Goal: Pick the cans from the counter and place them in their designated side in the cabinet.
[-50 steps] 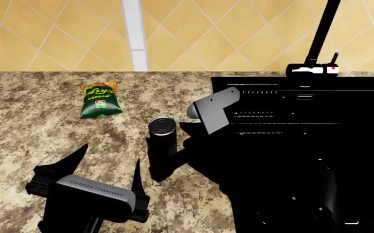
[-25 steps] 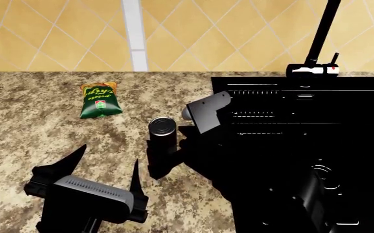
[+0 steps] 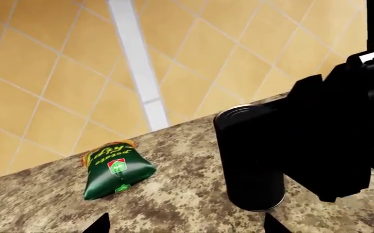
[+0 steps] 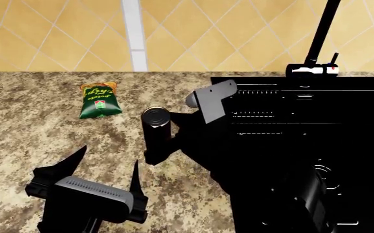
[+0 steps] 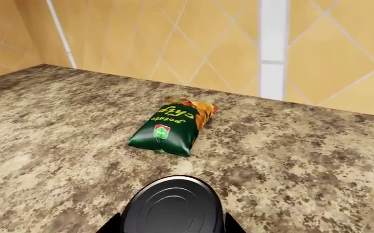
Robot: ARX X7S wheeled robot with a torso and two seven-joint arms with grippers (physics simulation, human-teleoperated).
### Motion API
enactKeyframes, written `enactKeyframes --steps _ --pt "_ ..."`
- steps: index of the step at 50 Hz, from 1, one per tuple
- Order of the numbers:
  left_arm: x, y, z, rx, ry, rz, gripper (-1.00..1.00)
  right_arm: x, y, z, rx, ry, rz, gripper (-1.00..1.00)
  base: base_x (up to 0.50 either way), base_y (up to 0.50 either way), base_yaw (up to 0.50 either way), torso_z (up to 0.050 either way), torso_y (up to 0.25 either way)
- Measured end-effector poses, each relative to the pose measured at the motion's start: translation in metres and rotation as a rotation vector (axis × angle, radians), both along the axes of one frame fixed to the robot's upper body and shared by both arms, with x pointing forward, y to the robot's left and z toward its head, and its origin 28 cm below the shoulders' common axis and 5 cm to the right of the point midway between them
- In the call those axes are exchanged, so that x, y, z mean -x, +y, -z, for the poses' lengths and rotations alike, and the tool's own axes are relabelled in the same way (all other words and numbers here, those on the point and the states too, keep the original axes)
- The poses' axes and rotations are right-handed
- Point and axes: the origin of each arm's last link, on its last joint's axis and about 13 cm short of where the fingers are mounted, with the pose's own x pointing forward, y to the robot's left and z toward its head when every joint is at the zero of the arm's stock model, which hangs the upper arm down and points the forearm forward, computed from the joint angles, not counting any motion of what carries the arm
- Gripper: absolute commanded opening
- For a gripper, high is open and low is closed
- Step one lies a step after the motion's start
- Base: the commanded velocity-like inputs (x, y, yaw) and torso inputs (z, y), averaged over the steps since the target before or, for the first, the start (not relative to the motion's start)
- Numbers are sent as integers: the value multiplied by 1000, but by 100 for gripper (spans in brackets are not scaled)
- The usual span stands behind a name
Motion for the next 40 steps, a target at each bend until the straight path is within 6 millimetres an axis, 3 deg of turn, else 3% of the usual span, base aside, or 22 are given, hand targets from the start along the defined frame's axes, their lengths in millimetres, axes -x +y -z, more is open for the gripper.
enactKeyframes --steps 7,9,19,28,40 --pt "0 1 1 2 1 -1 100 4 -2 -6 -30 -18 13 -100 31 0 10 0 0" --pt "0 1 1 3 1 -1 100 8 -3 -16 -49 -48 19 -100 -9 0 9 0 0" --pt "-2 2 3 6 3 1 100 34 -22 -99 -166 -259 95 -100 0 0 1 0 0" --pt "-4 2 4 9 6 5 100 75 -45 -173 -225 -501 185 -100 0 0 0 0 0" --pt "-6 2 6 10 10 13 100 128 -70 -241 -246 -804 309 -100 0 0 0 0 0"
